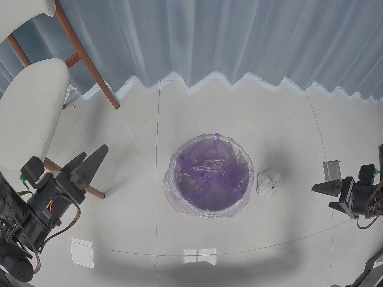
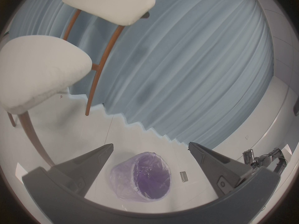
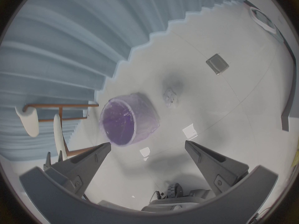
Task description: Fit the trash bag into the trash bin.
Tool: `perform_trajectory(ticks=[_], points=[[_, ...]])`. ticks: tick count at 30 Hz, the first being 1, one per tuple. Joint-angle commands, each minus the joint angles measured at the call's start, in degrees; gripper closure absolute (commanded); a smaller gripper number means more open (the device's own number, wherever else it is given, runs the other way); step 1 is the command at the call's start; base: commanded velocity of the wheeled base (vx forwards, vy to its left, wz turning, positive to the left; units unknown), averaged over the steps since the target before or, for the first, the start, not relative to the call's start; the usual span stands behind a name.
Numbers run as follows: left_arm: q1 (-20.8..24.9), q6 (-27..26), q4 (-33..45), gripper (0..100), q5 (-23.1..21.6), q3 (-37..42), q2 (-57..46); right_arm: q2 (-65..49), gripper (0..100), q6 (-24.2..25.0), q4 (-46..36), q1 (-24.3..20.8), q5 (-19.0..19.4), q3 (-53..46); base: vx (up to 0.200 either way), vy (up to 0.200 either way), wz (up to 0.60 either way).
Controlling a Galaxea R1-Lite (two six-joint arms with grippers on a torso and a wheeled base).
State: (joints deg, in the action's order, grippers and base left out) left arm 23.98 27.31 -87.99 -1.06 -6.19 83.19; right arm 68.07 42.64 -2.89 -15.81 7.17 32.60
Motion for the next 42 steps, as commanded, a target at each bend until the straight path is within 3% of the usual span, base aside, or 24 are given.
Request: perform_trajectory(ticks=[1, 7, 10, 12, 18, 19, 22, 26, 33, 42], points=[[-2.62, -0.32, 0.10, 0, 0.01, 6.10, -10.42, 10.06, 0, -0.02, -1.24, -11.52, -7.34, 2.47, 0.000, 0.000, 0.00], [-7.72, -0.24, 0.10, 0, 0.01, 6.10, -12.96, 18.85, 0, -0.54, -1.15, -13.81, -7.70, 6.95, 0.000, 0.000, 0.00], [-8.16, -0.24, 0.19, 0, 0.01, 6.10, -14.02, 20.87, 0, -0.54, -1.07, -13.90, -7.61, 7.74, 0.000, 0.000, 0.00], [-13.08, -0.41, 0.54, 0, 1.59, 6.10, -16.48, 26.94, 0, -1.16, -0.54, -14.07, -7.70, 10.56, 0.000, 0.000, 0.00], [-17.30, -1.29, 3.09, 0, 2.91, 6.19, -20.26, 34.23, 0, 1.21, 0.60, -15.57, -7.87, 18.38, 0.000, 0.000, 0.00], [-20.20, -2.52, 4.58, 0, 3.35, 6.19, -21.40, 37.22, 0, 5.79, -0.01, -16.36, -7.96, 22.69, 0.000, 0.000, 0.00], [-22.57, -2.96, 7.66, 0, 3.35, 6.19, -23.16, 42.32, 0, 18.27, -4.32, -17.76, -7.87, 31.30, 0.000, 0.000, 0.00], [-23.80, -3.05, 8.45, 0, 3.35, 6.19, -22.90, 49.00, 0, 29.08, -12.32, -18.55, -7.43, 42.02, 0.000, 0.000, 0.00], [-25.21, -3.05, 8.63, 0, 3.35, 6.19, -22.81, 56.64, 0, 34.00, -14.69, -21.54, -7.08, 47.38, 0.000, 0.000, 0.00], [-25.30, -3.05, 8.80, 0, 3.35, 6.19, -22.72, 61.04, 0, 34.35, -14.86, -23.04, -7.17, 48.53, 0.000, 0.000, 0.00]])
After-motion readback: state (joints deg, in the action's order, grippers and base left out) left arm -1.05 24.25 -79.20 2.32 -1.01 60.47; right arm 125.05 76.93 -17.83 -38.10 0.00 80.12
